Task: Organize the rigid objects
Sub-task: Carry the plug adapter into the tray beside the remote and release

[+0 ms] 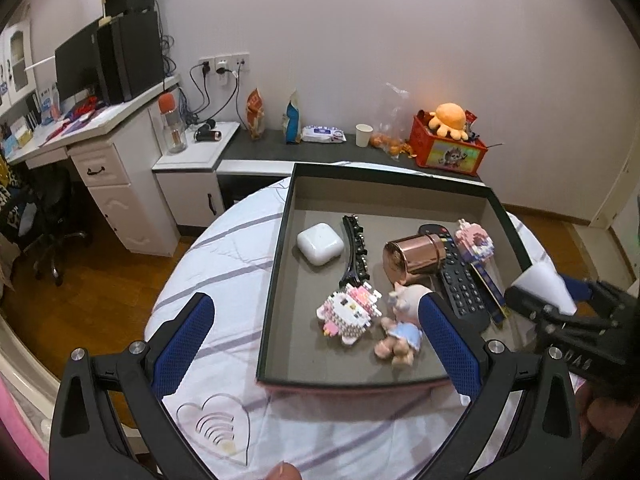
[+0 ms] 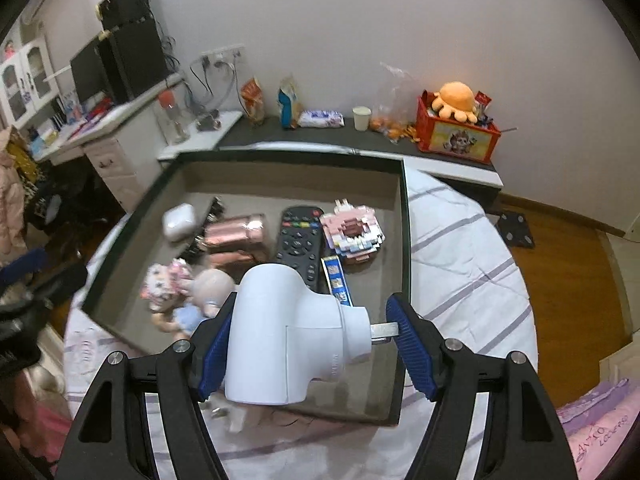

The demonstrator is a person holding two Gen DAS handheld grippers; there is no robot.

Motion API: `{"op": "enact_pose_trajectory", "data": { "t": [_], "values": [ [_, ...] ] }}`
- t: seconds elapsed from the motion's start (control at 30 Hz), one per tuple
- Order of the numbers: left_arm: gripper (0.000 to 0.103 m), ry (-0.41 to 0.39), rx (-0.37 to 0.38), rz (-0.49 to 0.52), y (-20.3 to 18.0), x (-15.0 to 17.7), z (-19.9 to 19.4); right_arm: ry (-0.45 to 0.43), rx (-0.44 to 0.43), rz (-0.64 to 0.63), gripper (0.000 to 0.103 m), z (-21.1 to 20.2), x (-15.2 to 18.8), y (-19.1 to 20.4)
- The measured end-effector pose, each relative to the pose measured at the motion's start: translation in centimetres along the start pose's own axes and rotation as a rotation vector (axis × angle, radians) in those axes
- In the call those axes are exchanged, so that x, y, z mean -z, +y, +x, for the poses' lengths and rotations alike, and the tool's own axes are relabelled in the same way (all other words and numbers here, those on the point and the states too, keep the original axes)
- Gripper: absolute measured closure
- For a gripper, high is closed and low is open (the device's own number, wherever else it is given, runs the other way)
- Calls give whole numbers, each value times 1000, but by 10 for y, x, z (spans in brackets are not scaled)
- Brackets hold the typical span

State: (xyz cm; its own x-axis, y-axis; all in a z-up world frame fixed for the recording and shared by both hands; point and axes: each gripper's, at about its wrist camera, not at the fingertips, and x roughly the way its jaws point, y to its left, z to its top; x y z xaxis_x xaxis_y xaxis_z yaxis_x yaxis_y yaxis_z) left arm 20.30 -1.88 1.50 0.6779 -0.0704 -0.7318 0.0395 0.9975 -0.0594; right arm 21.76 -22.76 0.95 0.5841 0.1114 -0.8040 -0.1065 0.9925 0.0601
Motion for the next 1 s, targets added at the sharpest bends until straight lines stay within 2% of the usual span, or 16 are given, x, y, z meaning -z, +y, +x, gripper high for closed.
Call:
{"op": "enact_pose_trajectory", "data": {
  "t": [0.23,0.37,0.43,0.73,1.0],
  "values": [
    [0,36,10,-2,-1,1,24,45,47,-9,30,26,4,-5],
    [0,47,10,-3,-2,2,30,40,67,-23,30,30,5,-3],
    [0,47,10,-7,-1,3,29,41,72,-34,23,30,6,0],
    [0,32,7,-10,2,10,13,22,71,-32,15,17,11,5],
    [0,11,8,1,0,21,-14,-31,28,6,14,-14,20,6]
  ]
}}
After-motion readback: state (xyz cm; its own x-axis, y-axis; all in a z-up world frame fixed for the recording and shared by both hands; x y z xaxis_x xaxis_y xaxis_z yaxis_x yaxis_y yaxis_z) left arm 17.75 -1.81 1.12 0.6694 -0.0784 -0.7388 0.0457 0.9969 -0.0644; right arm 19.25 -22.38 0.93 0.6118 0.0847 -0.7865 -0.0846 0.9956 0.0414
